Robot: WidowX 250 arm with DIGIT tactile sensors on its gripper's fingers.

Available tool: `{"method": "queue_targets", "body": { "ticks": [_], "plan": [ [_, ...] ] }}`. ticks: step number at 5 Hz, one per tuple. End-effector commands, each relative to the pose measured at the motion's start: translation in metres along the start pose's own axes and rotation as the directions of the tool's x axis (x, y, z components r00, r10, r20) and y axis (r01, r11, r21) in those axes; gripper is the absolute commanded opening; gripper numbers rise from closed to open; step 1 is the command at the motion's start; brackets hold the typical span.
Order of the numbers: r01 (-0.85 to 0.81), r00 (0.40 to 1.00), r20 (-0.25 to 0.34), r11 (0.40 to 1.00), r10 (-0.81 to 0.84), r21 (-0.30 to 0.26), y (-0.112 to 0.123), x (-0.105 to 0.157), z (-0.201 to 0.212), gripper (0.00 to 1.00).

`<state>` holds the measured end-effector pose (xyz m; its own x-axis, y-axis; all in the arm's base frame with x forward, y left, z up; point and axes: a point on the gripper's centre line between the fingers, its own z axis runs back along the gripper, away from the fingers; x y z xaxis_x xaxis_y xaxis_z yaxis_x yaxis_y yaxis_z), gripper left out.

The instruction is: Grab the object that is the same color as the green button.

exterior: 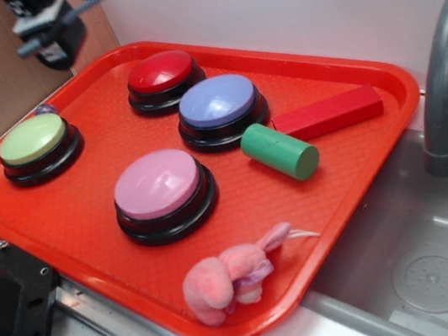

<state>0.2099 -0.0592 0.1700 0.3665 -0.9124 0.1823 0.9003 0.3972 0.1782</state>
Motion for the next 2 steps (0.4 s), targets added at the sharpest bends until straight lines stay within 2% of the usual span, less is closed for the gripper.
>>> {"method": "queue_targets", "body": {
  "ticks": [1, 2],
  "plan": [
    [0.314, 0.948, 0.052, 0.949, -0.314, 0.004, -0.011, 0.046, -0.034, 1.0],
    [0.337, 0.941, 0.052, 0.94, -0.334, -0.062, -0.007, 0.059, -0.059, 1.0]
  ]
}}
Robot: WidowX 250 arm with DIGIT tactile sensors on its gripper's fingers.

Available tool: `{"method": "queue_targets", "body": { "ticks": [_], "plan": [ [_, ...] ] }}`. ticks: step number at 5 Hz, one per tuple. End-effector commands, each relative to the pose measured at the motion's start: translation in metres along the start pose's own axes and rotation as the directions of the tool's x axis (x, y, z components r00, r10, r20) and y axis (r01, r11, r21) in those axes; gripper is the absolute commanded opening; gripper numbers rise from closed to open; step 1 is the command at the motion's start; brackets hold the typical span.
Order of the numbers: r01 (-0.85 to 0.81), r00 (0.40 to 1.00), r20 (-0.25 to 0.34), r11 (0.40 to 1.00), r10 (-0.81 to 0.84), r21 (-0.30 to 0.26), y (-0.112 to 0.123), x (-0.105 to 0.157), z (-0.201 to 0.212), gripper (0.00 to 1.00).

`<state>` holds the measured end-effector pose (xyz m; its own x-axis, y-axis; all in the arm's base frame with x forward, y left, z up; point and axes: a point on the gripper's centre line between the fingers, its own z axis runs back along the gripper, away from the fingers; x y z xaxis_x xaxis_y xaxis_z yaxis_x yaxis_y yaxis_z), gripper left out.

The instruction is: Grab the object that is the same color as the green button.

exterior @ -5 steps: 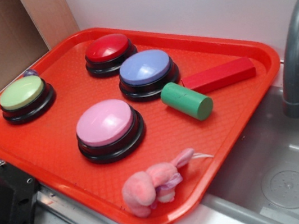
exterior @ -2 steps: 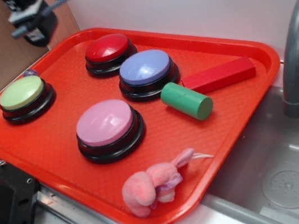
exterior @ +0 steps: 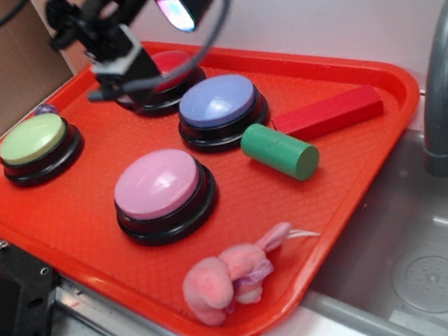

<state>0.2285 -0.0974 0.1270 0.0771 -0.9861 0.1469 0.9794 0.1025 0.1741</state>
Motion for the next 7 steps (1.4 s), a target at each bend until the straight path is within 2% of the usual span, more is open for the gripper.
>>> {"method": "queue_targets", "body": {
  "ticks": [1, 4, 6, 7],
  "plan": [
    [0.044, 0.999, 0.013, 0.998, -0.044, -0.055, 0.01, 0.028, -0.025, 1.0],
    [0.13, 0.992, 0.027, 0.981, -0.127, -0.142, 0.007, 0.047, -0.069, 1.0],
    [0.137, 0.99, -0.004, 0.975, -0.14, -0.174, 0.004, 0.05, -0.088, 1.0],
    [0.171, 0.985, 0.0, 0.966, -0.174, -0.192, 0.006, 0.049, -0.091, 0.0]
  ]
}}
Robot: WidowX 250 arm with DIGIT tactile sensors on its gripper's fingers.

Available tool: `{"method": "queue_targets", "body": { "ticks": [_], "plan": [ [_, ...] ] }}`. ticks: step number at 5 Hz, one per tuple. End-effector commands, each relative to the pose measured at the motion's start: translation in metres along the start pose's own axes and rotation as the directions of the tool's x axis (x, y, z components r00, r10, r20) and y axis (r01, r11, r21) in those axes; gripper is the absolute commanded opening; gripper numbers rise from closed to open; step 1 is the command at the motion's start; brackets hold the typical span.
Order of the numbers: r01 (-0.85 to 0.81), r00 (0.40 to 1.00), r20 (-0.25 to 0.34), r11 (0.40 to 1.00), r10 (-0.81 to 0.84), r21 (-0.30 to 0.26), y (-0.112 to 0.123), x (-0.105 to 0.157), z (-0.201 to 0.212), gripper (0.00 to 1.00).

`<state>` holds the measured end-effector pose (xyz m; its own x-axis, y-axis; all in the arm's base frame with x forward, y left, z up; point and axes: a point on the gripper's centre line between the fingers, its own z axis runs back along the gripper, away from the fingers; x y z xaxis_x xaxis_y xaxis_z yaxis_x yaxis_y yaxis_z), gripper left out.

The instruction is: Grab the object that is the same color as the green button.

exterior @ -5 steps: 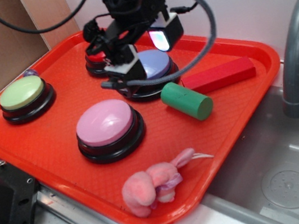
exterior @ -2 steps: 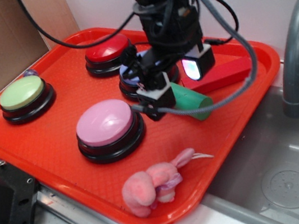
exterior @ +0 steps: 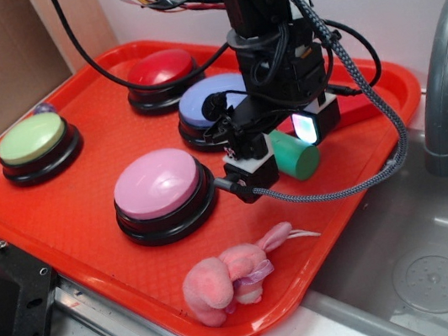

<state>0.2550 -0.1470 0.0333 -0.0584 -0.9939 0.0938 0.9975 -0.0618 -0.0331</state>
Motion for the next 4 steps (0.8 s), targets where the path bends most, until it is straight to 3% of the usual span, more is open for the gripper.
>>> {"method": "queue_targets", "body": {
  "ticks": [1, 3, 4],
  "plan": [
    [0.035, 0.999, 0.013, 0.999, -0.036, 0.037, 0.002, 0.009, 0.009, 0.0],
    [0.034, 0.999, -0.007, 0.999, -0.034, 0.032, 0.001, 0.008, 0.008, 0.0],
    [-0.045, 0.999, -0.008, 0.996, 0.046, 0.072, -0.004, 0.001, 0.04, 0.0]
  ]
}}
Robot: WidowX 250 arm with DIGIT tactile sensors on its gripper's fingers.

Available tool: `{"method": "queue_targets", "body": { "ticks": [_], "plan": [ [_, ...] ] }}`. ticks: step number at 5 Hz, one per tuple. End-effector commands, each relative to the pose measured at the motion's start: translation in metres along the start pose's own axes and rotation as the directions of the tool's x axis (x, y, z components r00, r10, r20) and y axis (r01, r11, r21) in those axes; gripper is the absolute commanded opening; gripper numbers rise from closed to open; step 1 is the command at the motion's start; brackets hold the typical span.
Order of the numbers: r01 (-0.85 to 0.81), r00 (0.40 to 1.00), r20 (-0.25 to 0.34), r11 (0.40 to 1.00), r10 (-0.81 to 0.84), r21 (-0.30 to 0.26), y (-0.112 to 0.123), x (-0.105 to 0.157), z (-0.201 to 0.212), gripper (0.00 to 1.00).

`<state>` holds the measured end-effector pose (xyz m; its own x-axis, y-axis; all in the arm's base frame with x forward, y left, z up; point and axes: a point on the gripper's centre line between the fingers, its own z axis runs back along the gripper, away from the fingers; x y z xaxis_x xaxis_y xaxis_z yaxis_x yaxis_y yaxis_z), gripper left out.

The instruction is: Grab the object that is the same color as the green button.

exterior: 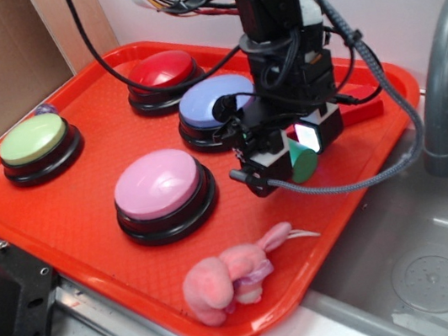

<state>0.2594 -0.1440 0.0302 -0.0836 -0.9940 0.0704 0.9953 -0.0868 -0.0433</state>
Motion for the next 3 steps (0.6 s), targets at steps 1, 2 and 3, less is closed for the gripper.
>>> {"method": "queue_targets", "body": {
  "ticks": [1, 2, 3],
  "plan": [
    [-0.267, 0.963, 0.063, 0.956, 0.261, 0.123, -0.018, -0.023, 0.094, 0.0],
    [-0.45, 0.893, 0.055, 0.883, 0.446, 0.135, -0.034, -0.049, 0.136, 0.0],
    [-0.662, 0.749, 0.061, 0.747, 0.659, 0.061, -0.059, -0.087, 0.165, 0.0]
  ]
}}
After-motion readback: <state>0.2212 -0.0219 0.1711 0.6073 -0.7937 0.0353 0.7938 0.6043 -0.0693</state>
